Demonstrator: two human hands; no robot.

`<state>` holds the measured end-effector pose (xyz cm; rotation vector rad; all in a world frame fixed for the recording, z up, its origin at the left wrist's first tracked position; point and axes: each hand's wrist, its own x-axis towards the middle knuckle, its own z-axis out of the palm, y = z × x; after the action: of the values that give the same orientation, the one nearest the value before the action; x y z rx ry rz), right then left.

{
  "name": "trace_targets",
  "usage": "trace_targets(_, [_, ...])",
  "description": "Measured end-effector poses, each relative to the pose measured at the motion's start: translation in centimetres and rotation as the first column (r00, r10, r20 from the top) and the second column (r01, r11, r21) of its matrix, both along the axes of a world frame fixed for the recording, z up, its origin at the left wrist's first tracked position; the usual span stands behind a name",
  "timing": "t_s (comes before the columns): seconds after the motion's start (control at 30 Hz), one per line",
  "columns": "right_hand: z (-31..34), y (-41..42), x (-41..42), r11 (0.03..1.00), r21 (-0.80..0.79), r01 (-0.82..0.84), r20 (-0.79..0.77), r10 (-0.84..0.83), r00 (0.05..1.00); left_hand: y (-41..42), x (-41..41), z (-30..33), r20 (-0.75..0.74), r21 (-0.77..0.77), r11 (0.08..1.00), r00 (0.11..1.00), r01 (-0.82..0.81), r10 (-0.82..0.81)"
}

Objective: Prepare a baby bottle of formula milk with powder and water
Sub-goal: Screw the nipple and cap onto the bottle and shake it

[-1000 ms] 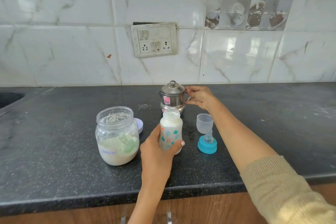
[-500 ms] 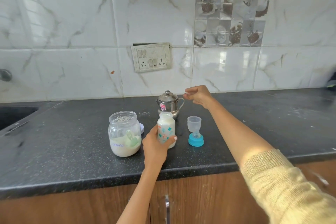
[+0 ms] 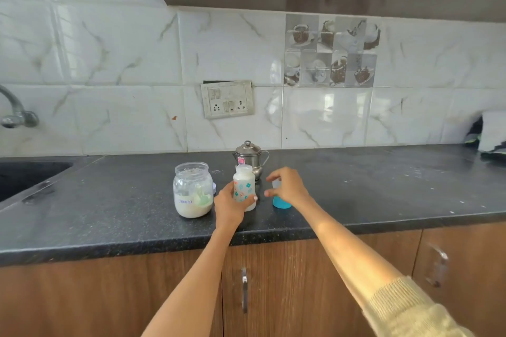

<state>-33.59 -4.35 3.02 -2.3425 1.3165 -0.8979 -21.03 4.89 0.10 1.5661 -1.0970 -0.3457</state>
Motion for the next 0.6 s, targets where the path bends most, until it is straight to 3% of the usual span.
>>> trace_targets(0.4, [-1.2, 0.2, 0.3, 0.992, 0.056, 0.116, -0.154, -0.107, 0.982, -0.4, 0.2, -0.2, 0.014, -0.01, 1.0, 1.0, -0.005, 0.005])
trace_targets(0.6, [5.4, 0.4, 0.7, 0.999, 0.018, -0.031, 0.122, 0.028, 0.992, -0.7, 0.5, -0.5, -0.022, -0.02, 1.0, 1.0, 0.017, -0.017])
